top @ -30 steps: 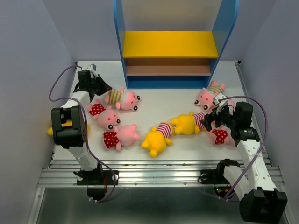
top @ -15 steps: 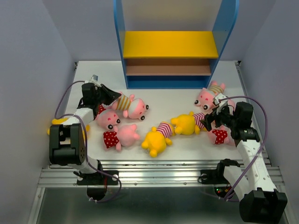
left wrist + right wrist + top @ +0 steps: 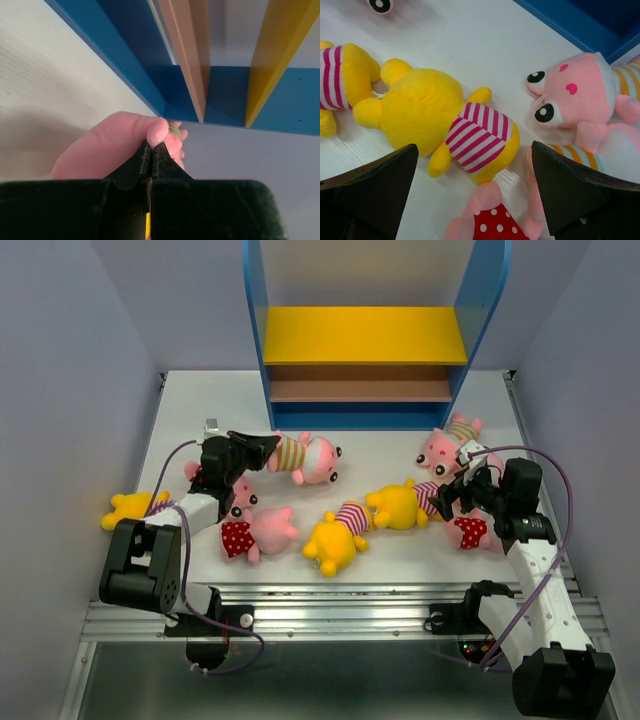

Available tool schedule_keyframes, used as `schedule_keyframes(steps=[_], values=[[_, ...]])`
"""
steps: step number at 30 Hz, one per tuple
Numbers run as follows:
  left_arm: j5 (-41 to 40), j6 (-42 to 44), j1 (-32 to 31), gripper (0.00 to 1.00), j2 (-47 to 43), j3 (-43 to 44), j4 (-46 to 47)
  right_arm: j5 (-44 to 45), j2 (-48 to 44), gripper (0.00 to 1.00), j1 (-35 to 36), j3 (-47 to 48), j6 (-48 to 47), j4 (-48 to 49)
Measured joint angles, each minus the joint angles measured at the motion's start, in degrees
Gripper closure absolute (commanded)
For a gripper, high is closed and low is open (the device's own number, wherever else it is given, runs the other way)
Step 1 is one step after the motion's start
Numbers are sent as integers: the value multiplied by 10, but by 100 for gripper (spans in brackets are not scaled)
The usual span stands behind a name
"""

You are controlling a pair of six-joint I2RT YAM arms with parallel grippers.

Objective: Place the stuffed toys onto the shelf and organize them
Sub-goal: Grab a stuffed toy with the left arm, then place the stuffed toy onto shelf

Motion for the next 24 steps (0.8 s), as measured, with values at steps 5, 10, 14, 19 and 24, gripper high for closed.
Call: schedule_keyframes(steps=[5, 10, 14, 19, 24], values=[[-77, -84, -49, 100, 1, -9, 56, 0, 0, 0, 0, 0, 0, 0], [-157, -158, -96, 100, 33, -10, 125, 0, 0, 0, 0, 0, 0, 0], [-204, -211, -123, 100, 93, -9, 186, 0, 0, 0, 0, 0, 0, 0], [-262, -261, -148, 100, 143, -9, 213, 0, 0, 0, 0, 0, 0, 0], [-329, -300, -167, 100, 163, -4, 236, 0, 1, 0, 0, 0, 0, 0]])
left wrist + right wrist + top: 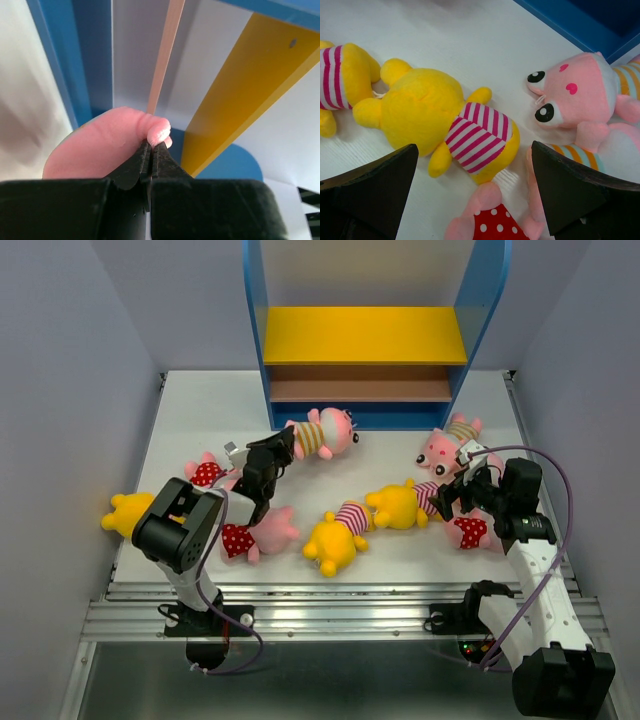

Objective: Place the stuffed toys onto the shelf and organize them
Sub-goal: Place the stuffed toy onto shelf

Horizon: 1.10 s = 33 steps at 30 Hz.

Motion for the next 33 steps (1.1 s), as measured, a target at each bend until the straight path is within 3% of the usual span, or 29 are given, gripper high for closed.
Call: schedule_keyframes(steps=[11, 33], values=[[-83, -63, -8, 100, 59, 33, 17, 0, 0, 0, 0, 0, 0, 0], [-142, -106, -16, 100, 122, 123, -46, 0, 2, 0, 0, 0, 0, 0]])
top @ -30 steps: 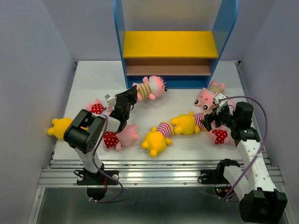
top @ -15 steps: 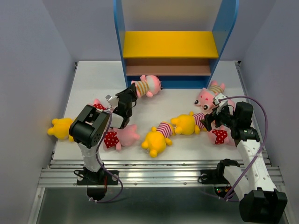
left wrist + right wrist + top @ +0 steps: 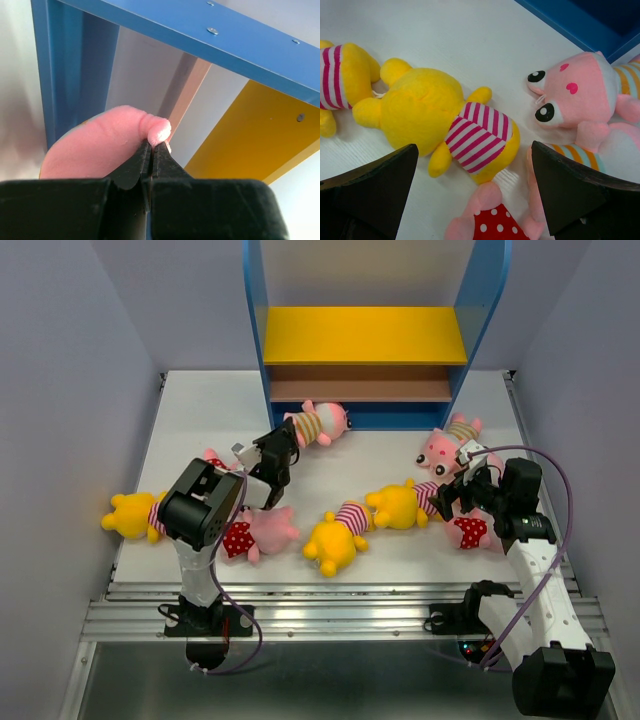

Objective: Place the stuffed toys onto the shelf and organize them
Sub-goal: Place the stuffed toy onto shelf

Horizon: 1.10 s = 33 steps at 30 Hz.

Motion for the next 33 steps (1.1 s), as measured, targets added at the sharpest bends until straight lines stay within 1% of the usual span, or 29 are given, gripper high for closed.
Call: schedule_keyframes(steps=[7, 16, 26, 27, 28, 30, 31, 33], values=[[-10, -4, -4, 100, 11, 12, -19, 0, 0, 0, 0, 0, 0, 0], [-26, -6, -5, 100, 46, 69, -61, 0, 0, 0, 0, 0, 0, 0], [-49, -6, -7, 99, 87, 111, -75, 0, 3, 0, 0, 0, 0, 0], [-49, -6, -7, 95, 90, 115, -75, 0, 3, 0, 0, 0, 0, 0], [-49, -6, -7, 84, 94, 120, -75, 0, 3, 0, 0, 0, 0, 0], [-49, -4, -7, 74, 101, 129, -71, 0, 3, 0, 0, 0, 0, 0], [-48, -2, -7, 67, 104, 130, -66, 0, 3, 0, 0, 0, 0, 0], [-45, -2, -7, 63, 108, 130, -57, 1, 4, 0, 0, 0, 0, 0]])
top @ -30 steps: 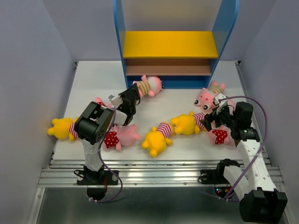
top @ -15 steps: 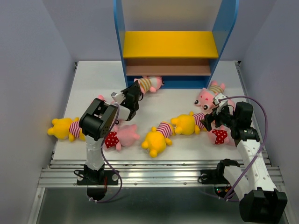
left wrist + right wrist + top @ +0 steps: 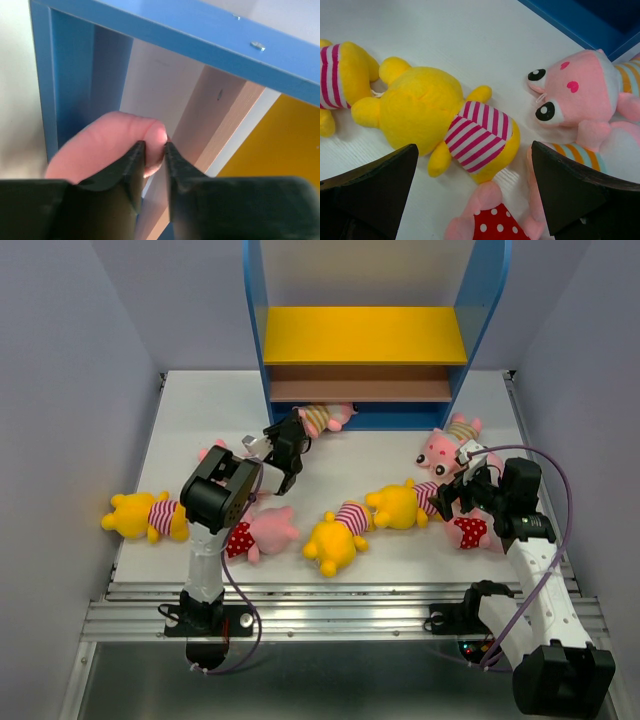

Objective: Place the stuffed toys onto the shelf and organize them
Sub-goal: Place the stuffed toy onto shelf

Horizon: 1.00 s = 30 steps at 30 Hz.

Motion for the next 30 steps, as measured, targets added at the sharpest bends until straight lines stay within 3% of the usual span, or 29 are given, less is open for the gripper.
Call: schedule_keyframes(steps=[7, 10, 18, 30], values=[[27, 16, 0, 43, 8, -24, 81, 3, 4, 0, 0, 0, 0, 0], [46, 30, 1, 39, 8, -49, 119, 4, 4, 0, 0, 0, 0, 0], [102, 62, 9, 34, -26, -125, 194, 6, 6, 0, 0, 0, 0, 0], [200, 126, 49, 33, -78, -194, 213, 9, 10, 0, 0, 0, 0, 0]])
